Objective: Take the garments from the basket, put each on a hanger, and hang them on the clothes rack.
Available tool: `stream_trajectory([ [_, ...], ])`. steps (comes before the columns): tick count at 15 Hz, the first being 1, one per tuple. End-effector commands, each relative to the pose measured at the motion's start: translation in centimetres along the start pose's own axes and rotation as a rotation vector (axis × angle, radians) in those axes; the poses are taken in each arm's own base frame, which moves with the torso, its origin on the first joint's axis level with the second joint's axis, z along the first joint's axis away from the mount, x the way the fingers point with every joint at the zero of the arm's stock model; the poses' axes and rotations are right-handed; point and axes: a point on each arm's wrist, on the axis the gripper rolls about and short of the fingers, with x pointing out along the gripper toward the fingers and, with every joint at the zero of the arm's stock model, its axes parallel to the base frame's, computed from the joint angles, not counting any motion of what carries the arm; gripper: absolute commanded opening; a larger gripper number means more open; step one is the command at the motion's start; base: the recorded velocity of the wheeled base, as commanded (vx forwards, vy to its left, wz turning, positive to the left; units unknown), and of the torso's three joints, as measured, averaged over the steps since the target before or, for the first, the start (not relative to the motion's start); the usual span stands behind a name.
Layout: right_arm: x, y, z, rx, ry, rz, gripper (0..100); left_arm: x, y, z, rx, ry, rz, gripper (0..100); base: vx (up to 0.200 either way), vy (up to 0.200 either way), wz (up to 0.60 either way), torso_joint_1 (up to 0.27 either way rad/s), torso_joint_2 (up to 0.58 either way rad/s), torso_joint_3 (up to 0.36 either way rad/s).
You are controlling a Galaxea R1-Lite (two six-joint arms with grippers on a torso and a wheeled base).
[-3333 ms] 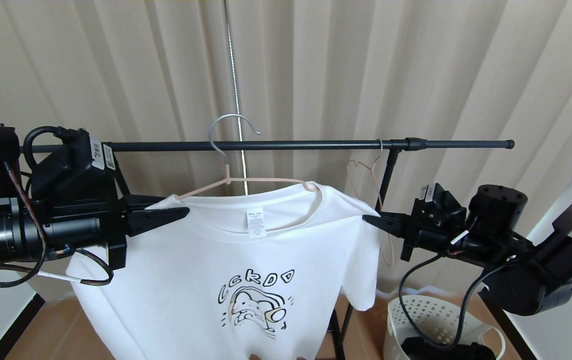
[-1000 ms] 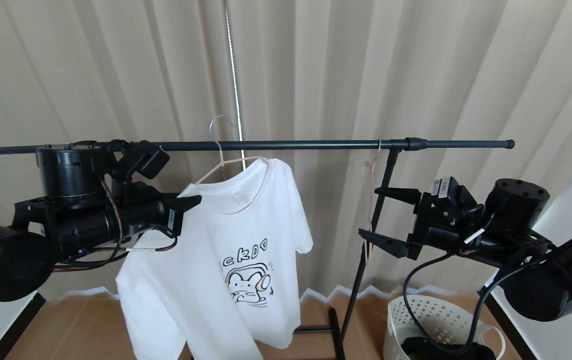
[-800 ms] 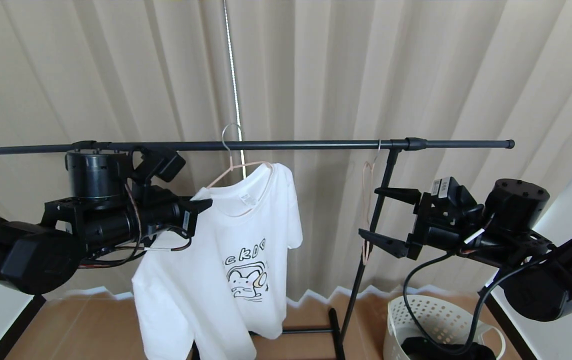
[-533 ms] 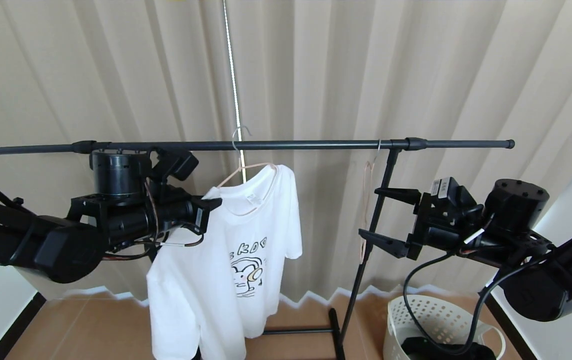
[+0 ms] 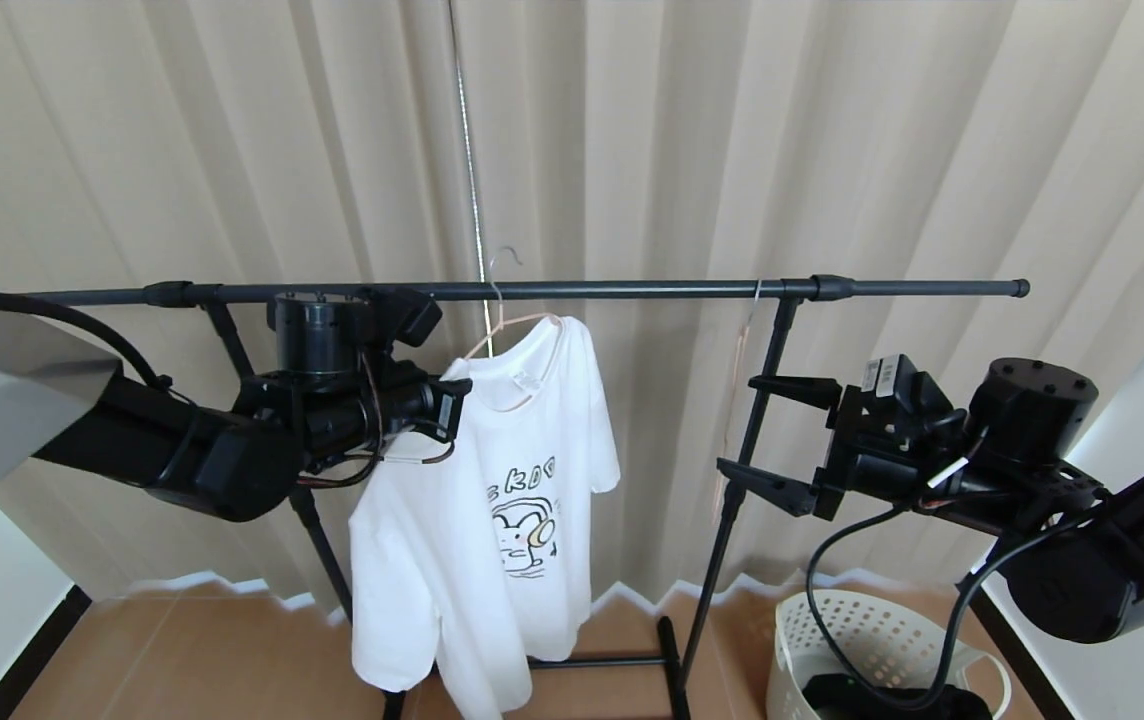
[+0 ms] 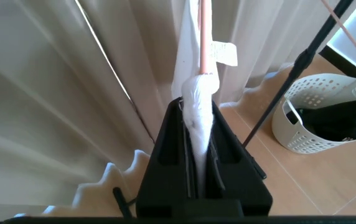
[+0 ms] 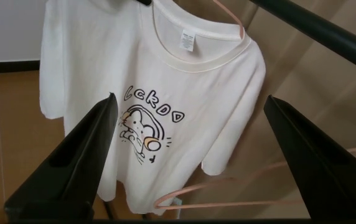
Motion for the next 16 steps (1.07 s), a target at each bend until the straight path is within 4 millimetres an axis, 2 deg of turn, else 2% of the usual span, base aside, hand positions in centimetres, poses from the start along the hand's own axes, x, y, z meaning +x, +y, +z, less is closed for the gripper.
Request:
stream_trajectory([
  [1,0.0,0.0,0.0,-0.001,-0.001,0.0,100,1.7,-0.2,-1.1,-0.003,0.027,0.0,0,0.0,0.0,0.0,0.0,0.0,0.0],
  [5,0.0,0.0,-0.1,0.001,0.001,0.001,100,2.8,-0.1,-1.9,-0.005,0.041,0.005,0,0.0,0.0,0.0,0.0,0.0,0.0],
  [16,0.0,0.0,-0.1,0.002,0.002,0.001,100,3.0,-0.2,-2.7,-0.012,0.05,0.004,0,0.0,0.0,0.0,0.0,0.0,0.0],
])
